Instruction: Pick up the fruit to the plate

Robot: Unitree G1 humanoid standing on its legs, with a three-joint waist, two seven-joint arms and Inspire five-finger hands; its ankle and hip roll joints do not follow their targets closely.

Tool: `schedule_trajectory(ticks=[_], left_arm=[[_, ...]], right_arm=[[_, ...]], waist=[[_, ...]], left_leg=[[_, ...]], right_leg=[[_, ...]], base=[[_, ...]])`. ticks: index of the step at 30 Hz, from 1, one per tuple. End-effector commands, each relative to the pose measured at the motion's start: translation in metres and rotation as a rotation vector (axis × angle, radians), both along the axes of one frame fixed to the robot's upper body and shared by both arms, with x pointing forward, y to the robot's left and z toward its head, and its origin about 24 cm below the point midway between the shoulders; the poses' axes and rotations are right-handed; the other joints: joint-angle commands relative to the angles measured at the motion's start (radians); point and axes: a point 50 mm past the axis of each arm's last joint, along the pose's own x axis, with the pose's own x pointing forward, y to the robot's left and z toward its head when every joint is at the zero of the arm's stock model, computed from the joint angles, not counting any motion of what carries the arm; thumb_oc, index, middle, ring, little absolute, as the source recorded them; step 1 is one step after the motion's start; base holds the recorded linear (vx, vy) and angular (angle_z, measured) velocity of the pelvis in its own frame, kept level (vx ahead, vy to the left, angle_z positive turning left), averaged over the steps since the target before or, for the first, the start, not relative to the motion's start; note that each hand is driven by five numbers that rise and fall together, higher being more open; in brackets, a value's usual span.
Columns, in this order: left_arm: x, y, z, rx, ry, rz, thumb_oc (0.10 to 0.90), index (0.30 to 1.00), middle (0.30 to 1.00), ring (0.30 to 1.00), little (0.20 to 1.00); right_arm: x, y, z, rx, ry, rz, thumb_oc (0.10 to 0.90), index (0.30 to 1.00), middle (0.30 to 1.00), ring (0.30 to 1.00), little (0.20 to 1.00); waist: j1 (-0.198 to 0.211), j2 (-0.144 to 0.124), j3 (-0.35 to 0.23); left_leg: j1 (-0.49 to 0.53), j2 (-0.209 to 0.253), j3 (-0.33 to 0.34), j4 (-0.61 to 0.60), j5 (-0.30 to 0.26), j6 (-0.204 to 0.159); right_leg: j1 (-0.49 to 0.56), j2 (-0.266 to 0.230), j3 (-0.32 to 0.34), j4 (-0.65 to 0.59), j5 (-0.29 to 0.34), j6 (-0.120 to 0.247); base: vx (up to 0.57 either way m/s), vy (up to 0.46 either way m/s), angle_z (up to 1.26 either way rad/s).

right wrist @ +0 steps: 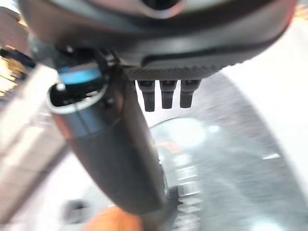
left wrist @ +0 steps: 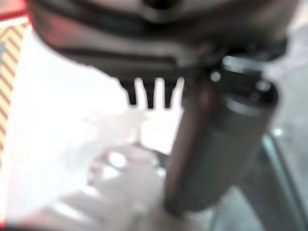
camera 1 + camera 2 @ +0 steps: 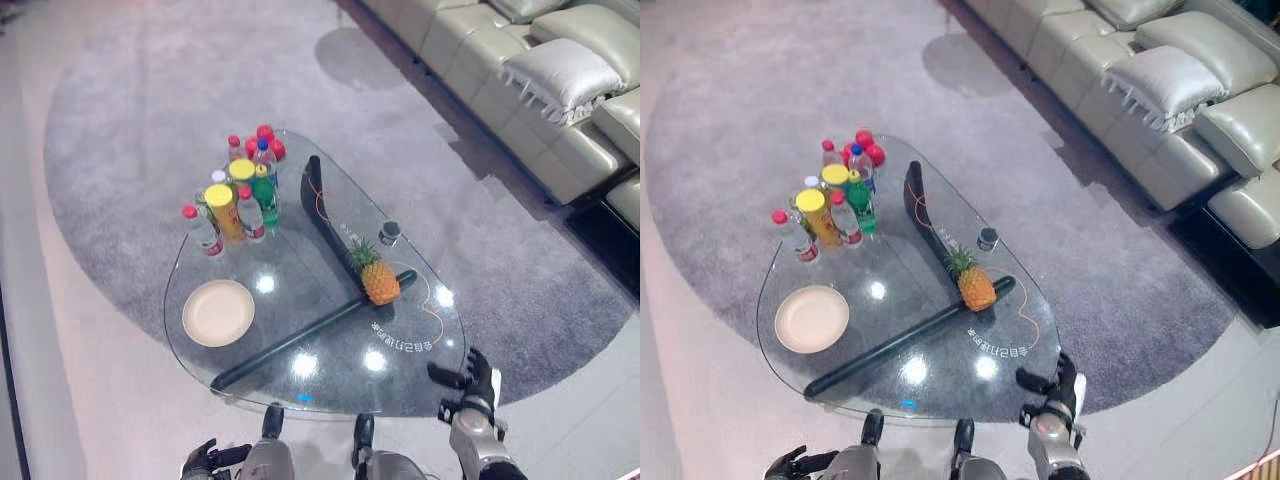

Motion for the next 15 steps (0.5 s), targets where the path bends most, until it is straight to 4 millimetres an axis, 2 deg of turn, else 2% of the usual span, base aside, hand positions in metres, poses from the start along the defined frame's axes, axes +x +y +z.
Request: schedule_trajectory(ticks=[1,3,4,5,8,13,15], left_arm=[[-0.024,-0.008,-0.007,-0.029,0.060,-0.039,0.800,0.900,0.900,0.900,0.900],[-0.022,-0.007,-0.007,-0.033,0.051,-0.037,0.800,0.900,0.900,0.900,0.900],[-0.017,-0.008,-0.006,-0.039,0.036,-0.039,0.800,0.900,0.900,0.900,0.900],[-0.016,-0.008,-0.006,-0.042,0.030,-0.041,0.800,0.900,0.900,0.900,0.900],[-0.011,-0.009,-0.005,-0.046,0.015,-0.044,0.800,0.900,0.900,0.900,0.900],[0.002,-0.011,-0.002,-0.052,-0.019,-0.054,0.800,0.900,0.900,0.900,0.900],[0.005,-0.012,-0.002,-0.055,-0.025,-0.056,0.800,0.900,0.900,0.900,0.900]], right_arm=[[0.033,-0.015,0.060,-0.134,-0.239,0.012,0.800,0.900,0.900,0.900,0.900],[0.041,-0.010,0.074,-0.145,-0.289,0.042,0.800,0.900,0.900,0.900,0.900],[0.050,-0.003,0.091,-0.162,-0.350,0.083,0.800,0.900,0.900,0.900,0.900],[0.054,0.000,0.099,-0.171,-0.380,0.102,0.800,0.900,0.900,0.900,0.900],[0.062,0.004,0.117,-0.182,-0.442,0.128,0.800,0.900,0.900,0.900,0.900],[0.079,0.024,0.167,-0.216,-0.616,0.178,0.800,0.900,0.900,0.900,0.900],[0.081,0.026,0.176,-0.219,-0.646,0.185,0.800,0.900,0.900,0.900,0.900]], waist=[[0.014,0.017,-0.001],[0.016,0.017,0.003],[0.019,0.018,0.012],[0.021,0.018,0.018],[0.028,0.019,0.035],[0.044,0.023,0.091],[0.047,0.024,0.101]], left_leg=[[-0.035,-0.068,-0.002,-0.018,-0.009,0.098],[-0.043,-0.069,-0.003,-0.020,-0.006,0.098],[-0.059,-0.073,-0.003,-0.016,-0.004,0.099],[-0.069,-0.074,-0.003,-0.010,-0.003,0.099],[-0.096,-0.080,-0.007,0.010,-0.002,0.099],[-0.157,-0.090,-0.018,0.059,-0.003,0.098],[-0.167,-0.092,-0.021,0.067,-0.004,0.099]], right_leg=[[-0.077,0.036,0.036,0.056,0.065,-0.016],[-0.084,0.036,0.035,0.055,0.064,-0.017],[-0.098,0.034,0.032,0.057,0.062,-0.020],[-0.104,0.033,0.029,0.060,0.061,-0.022],[-0.119,0.031,0.021,0.070,0.058,-0.027],[-0.161,0.026,-0.002,0.105,0.047,-0.040],[-0.169,0.026,-0.005,0.111,0.045,-0.041]], base=[[-0.06,0.040,0.06],[-0.06,0.040,0.05],[-0.07,0.058,0.08],[-0.08,0.061,0.10],[-0.04,0.028,0.07],[-0.06,0.022,0.13],[-0.04,0.014,0.07]])
